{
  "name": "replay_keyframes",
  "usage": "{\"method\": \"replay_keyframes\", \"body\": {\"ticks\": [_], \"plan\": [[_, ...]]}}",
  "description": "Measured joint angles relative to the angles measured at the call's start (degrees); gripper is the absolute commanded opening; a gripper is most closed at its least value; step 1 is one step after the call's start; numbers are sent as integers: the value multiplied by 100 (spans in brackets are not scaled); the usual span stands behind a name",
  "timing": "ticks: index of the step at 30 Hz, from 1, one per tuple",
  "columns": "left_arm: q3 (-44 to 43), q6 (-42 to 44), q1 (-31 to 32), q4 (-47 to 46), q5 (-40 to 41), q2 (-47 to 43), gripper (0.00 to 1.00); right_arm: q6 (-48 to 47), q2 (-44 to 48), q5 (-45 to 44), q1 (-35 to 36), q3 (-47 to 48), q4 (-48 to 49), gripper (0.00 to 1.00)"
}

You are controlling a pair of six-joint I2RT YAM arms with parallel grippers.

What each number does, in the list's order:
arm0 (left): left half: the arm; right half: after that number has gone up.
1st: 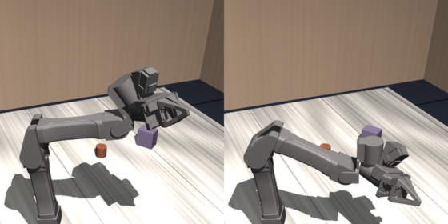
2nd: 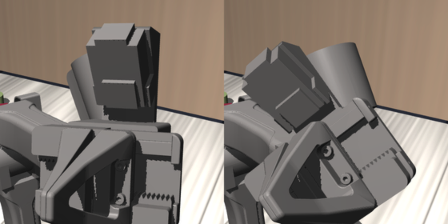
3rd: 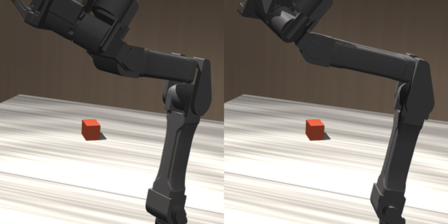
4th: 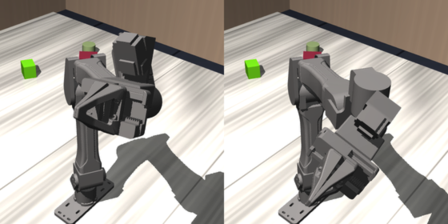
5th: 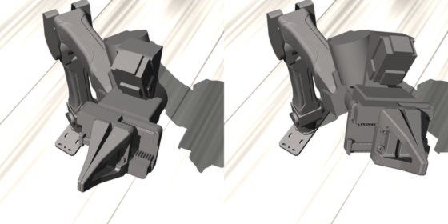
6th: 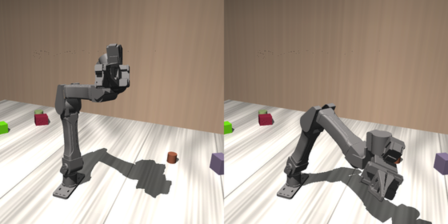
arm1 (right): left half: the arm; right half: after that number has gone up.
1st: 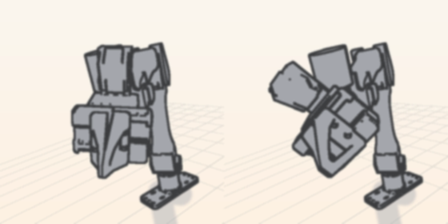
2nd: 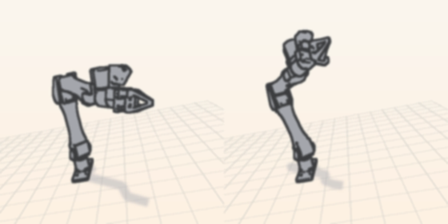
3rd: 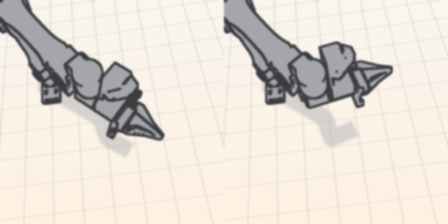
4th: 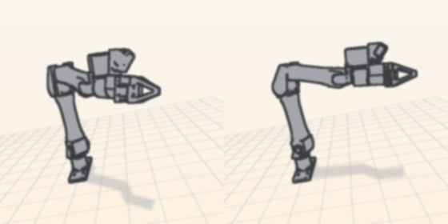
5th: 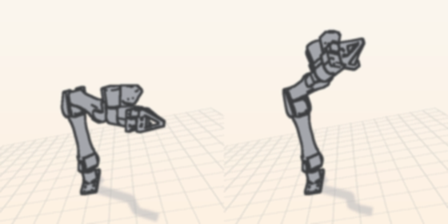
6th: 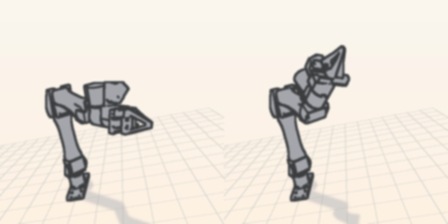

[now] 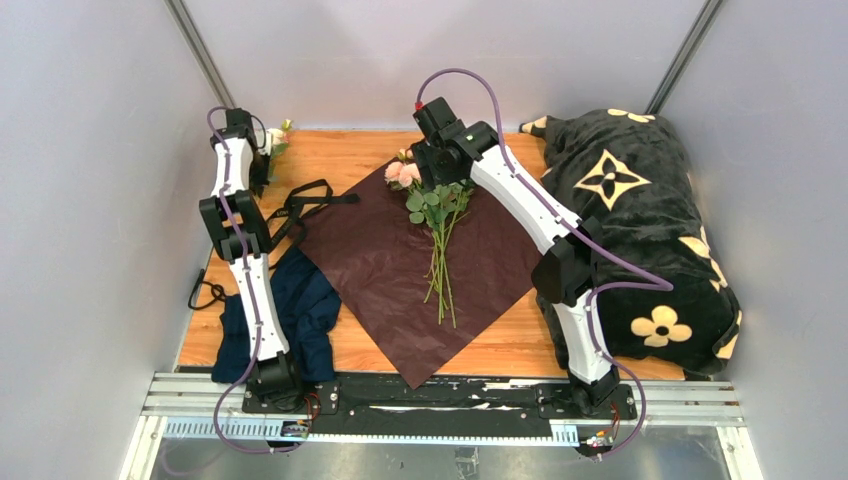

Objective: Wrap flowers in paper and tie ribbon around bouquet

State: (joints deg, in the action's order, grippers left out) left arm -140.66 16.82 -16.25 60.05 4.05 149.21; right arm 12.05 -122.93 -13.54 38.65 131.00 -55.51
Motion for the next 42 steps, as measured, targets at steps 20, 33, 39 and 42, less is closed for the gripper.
{"method": "replay_keyframes", "body": {"ticks": [20,33,39,42], "plan": [[278,-402,1399,-1287,-3016,-4653,0,-74,1659,3034,-109,-1281,3539,97],[1934,-1902,2337,-2251,-5327,-6017,0,2940,2308,4026,-387,-2129,8765,95],[2900,-2334,2702,-2804,-5447,-6207,0,3410,1770,4210,-393,-1521,8948,89],[2949,-2452,2750,-3051,-5486,-6363,0,3508,1626,4205,-393,-1325,8738,44]]}}
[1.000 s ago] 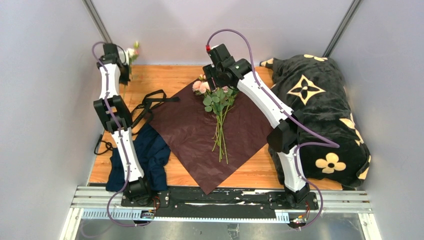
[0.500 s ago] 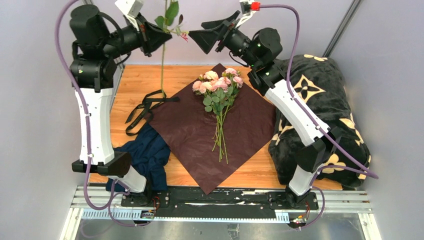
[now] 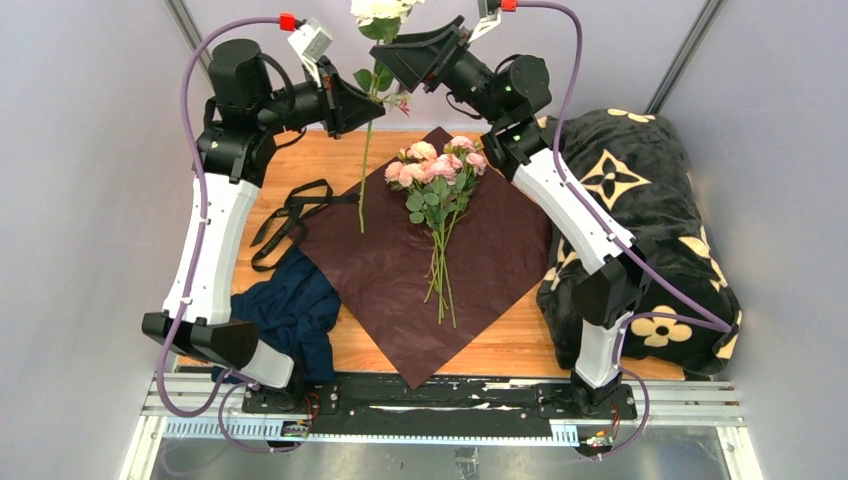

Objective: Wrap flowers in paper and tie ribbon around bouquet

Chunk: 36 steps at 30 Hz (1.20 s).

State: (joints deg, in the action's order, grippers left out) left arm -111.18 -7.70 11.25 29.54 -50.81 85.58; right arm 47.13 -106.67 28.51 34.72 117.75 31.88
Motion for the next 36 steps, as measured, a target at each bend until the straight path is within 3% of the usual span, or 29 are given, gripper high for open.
{"method": "replay_keyframes", "body": {"ticks": [1,2,3,8,9,11,12,16,19,24,30,36], "plan": [[46,-13,4,-68,-4,-74,0,7,-13,-2,0,0,-44,21],[107,-35,4,-127,-2,-168,0,31,-26,4,0,2,-81,6],[186,-61,9,-142,28,-260,0,90,-35,22,0,11,-111,0],[382,-131,20,-269,111,-319,0,170,-68,205,61,262,-428,0],[415,-140,20,-289,120,-321,21,173,-79,208,55,282,-505,0],[546,-184,20,-293,210,-339,94,166,-81,197,39,284,-710,0],[605,-157,20,-297,238,-343,99,149,-81,181,26,284,-870,0],[997,-39,59,136,669,-356,100,-35,-81,-50,-203,334,-2424,0],[1344,223,59,527,1388,-367,100,-299,-103,-404,-520,343,-4162,0],[2273,575,57,1069,2935,-350,100,-680,-544,-942,-697,52,-5947,0],[2959,802,57,1499,3888,-195,100,-1182,-1801,-1620,-540,85,-6725,0],[3397,879,57,1622,4266,-197,100,-1512,-2597,-2277,-522,179,-6931,0]]}}
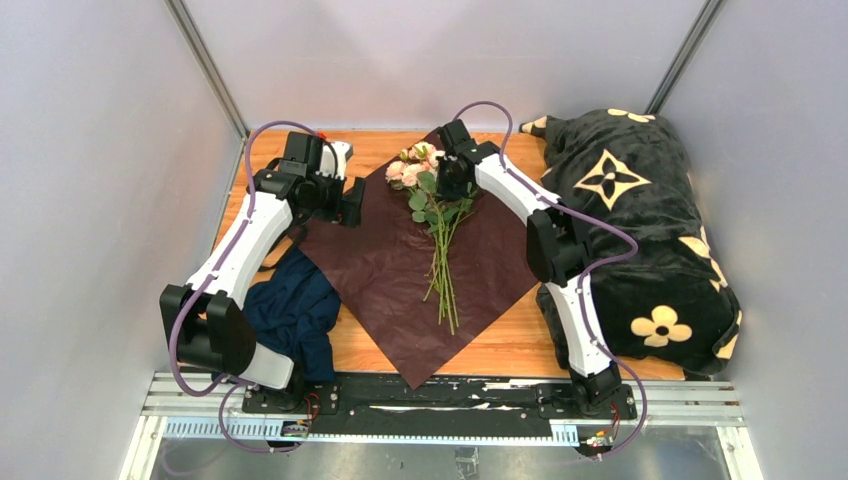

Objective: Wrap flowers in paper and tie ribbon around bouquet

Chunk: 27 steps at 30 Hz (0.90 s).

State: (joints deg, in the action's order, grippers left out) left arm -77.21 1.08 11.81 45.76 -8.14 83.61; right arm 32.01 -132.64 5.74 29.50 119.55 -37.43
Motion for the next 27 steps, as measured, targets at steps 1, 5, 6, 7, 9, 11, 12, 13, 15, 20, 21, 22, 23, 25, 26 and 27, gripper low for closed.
{"method": "replay_keyframes", "body": {"ticks": [1,5,6,7,9,11,12,13,15,20,21,22,23,25,26,27], "plan": [[74,2,2,11,46,-9,100,-48,-46,-74,0,7,20,0],[212,11,2,52,173,-52,100,-144,-83,-306,0,210,109,0],[214,26,2,68,216,-61,100,-149,-83,-393,0,282,195,0],[214,42,2,66,243,-66,100,-149,-83,-439,0,326,258,0],[214,66,2,66,304,-87,100,-138,-83,-518,0,428,372,0],[214,90,2,63,341,-105,100,-138,-83,-599,11,470,472,0],[214,96,2,63,358,-109,100,-140,-83,-649,15,468,562,1],[214,109,2,63,374,-118,100,-146,-83,-684,24,446,638,5],[214,131,2,61,420,-144,100,-188,-83,-750,46,358,776,28],[348,155,2,44,509,-326,100,-476,-83,-841,87,339,776,55],[411,157,2,39,538,-398,100,-590,-83,-859,90,385,704,55],[446,166,2,39,549,-442,100,-640,-83,-874,90,411,654,55],[505,184,2,35,577,-514,100,-715,-72,-887,90,468,535,55],[603,262,2,35,603,-643,100,-841,39,-905,90,476,345,53],[621,297,2,37,608,-671,100,-929,192,-901,90,385,243,52],[651,380,2,31,605,-710,100,-981,376,-894,90,232,195,51]]}}
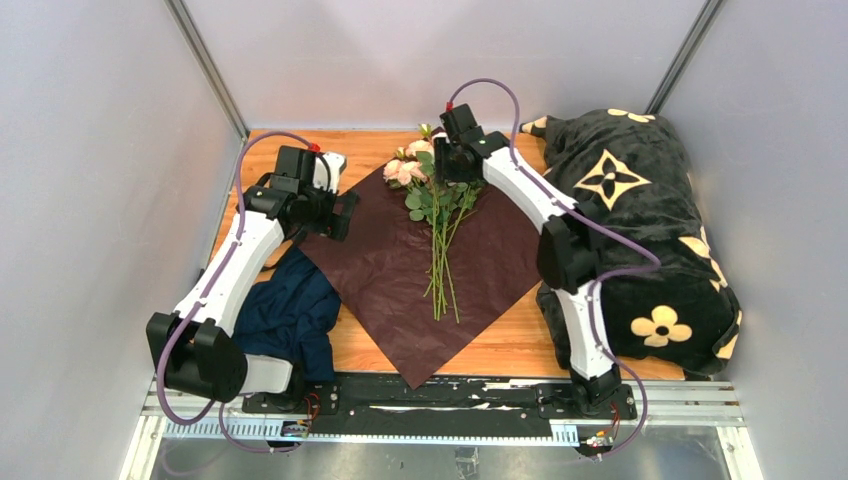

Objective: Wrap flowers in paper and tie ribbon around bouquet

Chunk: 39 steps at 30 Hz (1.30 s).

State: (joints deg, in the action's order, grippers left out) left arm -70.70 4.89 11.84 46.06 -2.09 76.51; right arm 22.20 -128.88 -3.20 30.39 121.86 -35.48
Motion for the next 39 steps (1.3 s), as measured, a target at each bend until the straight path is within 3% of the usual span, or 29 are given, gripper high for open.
{"method": "replay_keyframes", "body": {"ticks": [7,13,17,19,21,24,28,32,39], "plan": [[140,1102,0,393,-229,-61,93,-420,2413,813,13,-2413,-262,43],[1209,2256,92,911,-540,-568,93,-997,3528,2188,398,-4784,162,37],[1631,2824,664,1121,-621,-1246,92,-796,3773,2393,623,-5921,435,34],[1716,3005,1270,1106,-442,-1429,86,-522,3982,2168,623,-6432,669,21],[1788,3123,1864,1054,-271,-1403,83,-393,4044,1950,623,-6526,763,15],[1860,3331,2264,951,-197,-1132,83,-184,3897,1360,623,-6398,1043,8],[2177,3718,2323,678,-225,-1095,84,-46,2962,743,623,-5659,1279,1],[2736,4192,2374,315,-282,-1226,84,61,1816,450,623,-4671,1241,0],[3397,4854,2470,-223,-793,-1626,85,57,992,461,800,-3432,1080,0]]}}
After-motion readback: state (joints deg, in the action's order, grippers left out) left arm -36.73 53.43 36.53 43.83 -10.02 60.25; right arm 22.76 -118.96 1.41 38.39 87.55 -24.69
